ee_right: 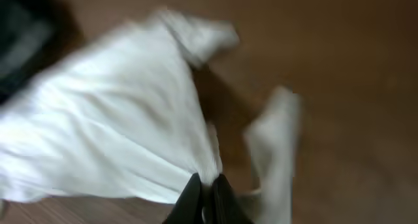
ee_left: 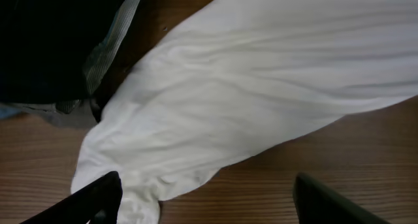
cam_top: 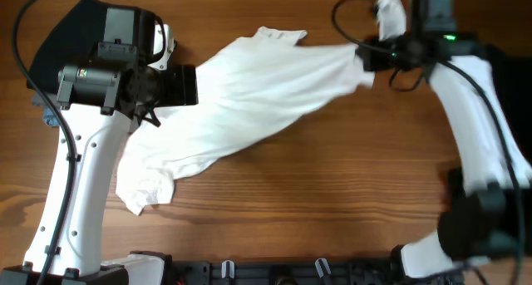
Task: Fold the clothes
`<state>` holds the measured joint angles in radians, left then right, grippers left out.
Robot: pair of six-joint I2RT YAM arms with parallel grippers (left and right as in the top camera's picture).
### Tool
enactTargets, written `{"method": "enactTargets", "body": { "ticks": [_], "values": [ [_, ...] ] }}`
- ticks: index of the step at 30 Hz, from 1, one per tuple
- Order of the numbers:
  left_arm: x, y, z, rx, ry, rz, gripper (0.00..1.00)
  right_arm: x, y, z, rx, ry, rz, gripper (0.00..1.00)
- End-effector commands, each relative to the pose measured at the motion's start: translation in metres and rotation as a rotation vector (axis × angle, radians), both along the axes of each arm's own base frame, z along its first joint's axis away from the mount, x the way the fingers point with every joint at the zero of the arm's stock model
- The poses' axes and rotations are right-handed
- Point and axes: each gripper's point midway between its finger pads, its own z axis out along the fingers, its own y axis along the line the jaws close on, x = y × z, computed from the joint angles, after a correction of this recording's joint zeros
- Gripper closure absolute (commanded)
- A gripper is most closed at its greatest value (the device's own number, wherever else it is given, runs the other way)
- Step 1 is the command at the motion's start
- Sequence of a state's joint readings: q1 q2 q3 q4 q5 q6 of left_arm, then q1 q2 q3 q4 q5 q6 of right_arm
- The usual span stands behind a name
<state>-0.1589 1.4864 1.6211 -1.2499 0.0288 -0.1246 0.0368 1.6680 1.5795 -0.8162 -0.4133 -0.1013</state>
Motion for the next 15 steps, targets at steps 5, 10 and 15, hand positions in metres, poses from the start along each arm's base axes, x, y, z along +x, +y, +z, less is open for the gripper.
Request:
{"method": "enactTargets", "body": {
  "ticks": [5, 10, 15],
  "values": [
    [0.001, -0.004, 0.012, -0.013, -0.043, -0.024, 0.16, -0.039, 0.01, 0.074, 0.067, -0.126, 0.025, 0.96],
    [0.002, -0.004, 0.012, -0.013, -0.044, -0.024, 0.16, -0.05, 0.01, 0.088, 0.068, -0.158, 0.026, 0.96],
    [0.007, -0.005, 0.015, -0.017, -0.067, -0.024, 0.15, -0.02, 0.007, 0.112, 0.076, -0.307, -0.007, 0.96]
  ]
}}
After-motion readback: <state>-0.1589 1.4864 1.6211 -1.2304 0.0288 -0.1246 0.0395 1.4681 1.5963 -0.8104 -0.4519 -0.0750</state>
